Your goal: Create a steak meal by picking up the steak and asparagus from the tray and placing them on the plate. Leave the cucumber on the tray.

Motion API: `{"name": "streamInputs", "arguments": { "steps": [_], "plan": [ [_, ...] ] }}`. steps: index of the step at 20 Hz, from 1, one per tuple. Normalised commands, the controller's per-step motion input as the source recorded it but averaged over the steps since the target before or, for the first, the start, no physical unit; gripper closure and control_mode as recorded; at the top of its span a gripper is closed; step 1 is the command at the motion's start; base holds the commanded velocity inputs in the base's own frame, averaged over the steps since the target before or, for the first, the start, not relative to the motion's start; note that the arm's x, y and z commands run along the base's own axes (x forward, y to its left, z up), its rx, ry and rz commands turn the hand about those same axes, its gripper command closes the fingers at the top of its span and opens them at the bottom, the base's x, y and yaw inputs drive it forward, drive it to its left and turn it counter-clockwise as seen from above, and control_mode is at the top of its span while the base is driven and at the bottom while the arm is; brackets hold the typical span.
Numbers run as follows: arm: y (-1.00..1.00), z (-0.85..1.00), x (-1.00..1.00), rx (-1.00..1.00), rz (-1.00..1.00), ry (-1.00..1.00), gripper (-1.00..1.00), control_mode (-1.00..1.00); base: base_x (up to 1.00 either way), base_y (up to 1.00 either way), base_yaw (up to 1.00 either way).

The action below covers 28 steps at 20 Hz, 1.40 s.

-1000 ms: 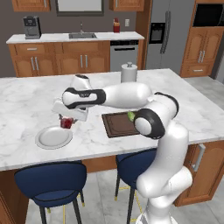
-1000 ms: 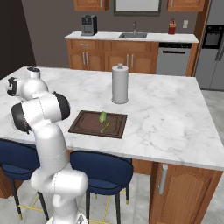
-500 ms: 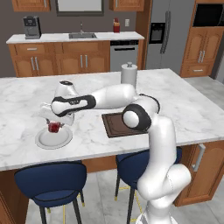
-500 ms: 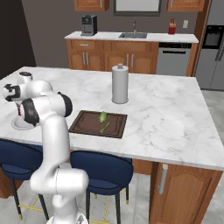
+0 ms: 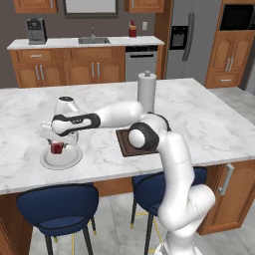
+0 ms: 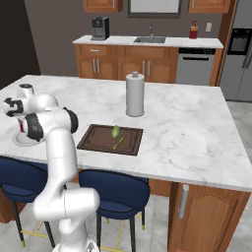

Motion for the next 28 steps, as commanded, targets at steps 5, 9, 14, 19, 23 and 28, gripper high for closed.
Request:
{"name": "streamInputs", "arguments": {
  "steps": [5, 9, 14, 19, 23, 28],
  "plan": [
    [0.0, -0.35, 0.16, 0.0, 0.0, 0.0, 1.0, -1.0, 0.0, 0.0, 0.0],
    [0.1, -0.28, 0.08, 0.0, 0.0, 0.0, 1.0, -1.0, 0.0, 0.0, 0.0],
    [0.18, -0.09, 0.0, -0.02, 0.0, 0.0, -1.0, -1.0, 0.0, 0.0, 0.0],
    [-0.03, 0.0, -0.11, 0.0, 0.0, -0.02, -1.0, -1.0, 0.0, 0.0, 0.0],
    [-0.26, 0.01, -0.26, 0.0, 0.0, -0.02, -1.0, -1.0, 0.0, 0.0, 0.0],
    [-0.38, 0.09, -0.35, 0.0, 0.0, -0.03, -1.0, -1.0, 0.0, 0.0, 0.0]
  ]
}}
